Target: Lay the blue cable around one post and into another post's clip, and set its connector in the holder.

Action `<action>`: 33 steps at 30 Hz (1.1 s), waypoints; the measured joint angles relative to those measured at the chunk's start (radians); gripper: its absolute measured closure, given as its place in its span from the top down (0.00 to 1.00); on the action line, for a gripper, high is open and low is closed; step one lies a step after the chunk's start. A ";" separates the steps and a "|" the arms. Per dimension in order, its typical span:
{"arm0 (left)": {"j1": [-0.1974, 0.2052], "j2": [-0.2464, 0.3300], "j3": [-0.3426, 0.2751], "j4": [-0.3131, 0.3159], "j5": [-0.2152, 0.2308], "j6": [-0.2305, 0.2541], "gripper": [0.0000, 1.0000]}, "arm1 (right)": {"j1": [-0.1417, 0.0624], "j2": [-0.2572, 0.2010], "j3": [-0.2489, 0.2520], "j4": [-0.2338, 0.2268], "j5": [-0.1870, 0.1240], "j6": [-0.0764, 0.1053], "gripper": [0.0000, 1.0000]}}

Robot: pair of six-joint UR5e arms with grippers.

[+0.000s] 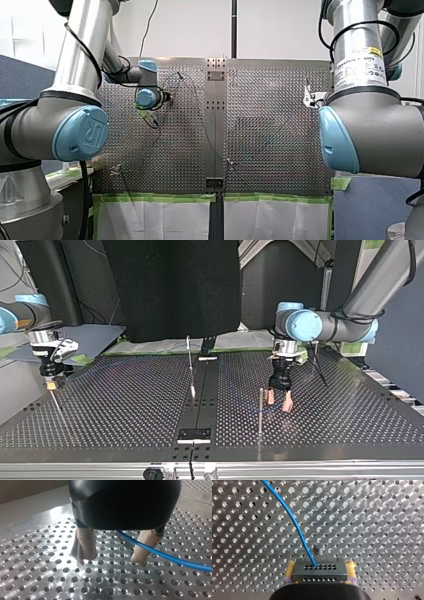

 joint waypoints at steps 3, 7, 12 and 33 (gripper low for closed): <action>0.000 0.000 0.000 0.000 0.000 0.000 1.00 | -0.002 0.001 0.000 0.002 -0.002 0.000 0.02; 0.000 0.000 0.000 0.000 0.000 0.000 1.00 | -0.004 0.001 0.000 0.006 -0.003 -0.001 0.02; 0.000 0.000 0.000 0.000 0.000 0.000 1.00 | -0.007 0.006 0.002 0.013 -0.001 0.000 0.05; 0.002 0.000 0.000 0.000 0.002 0.000 1.00 | -0.009 0.005 0.000 0.010 0.005 0.006 0.75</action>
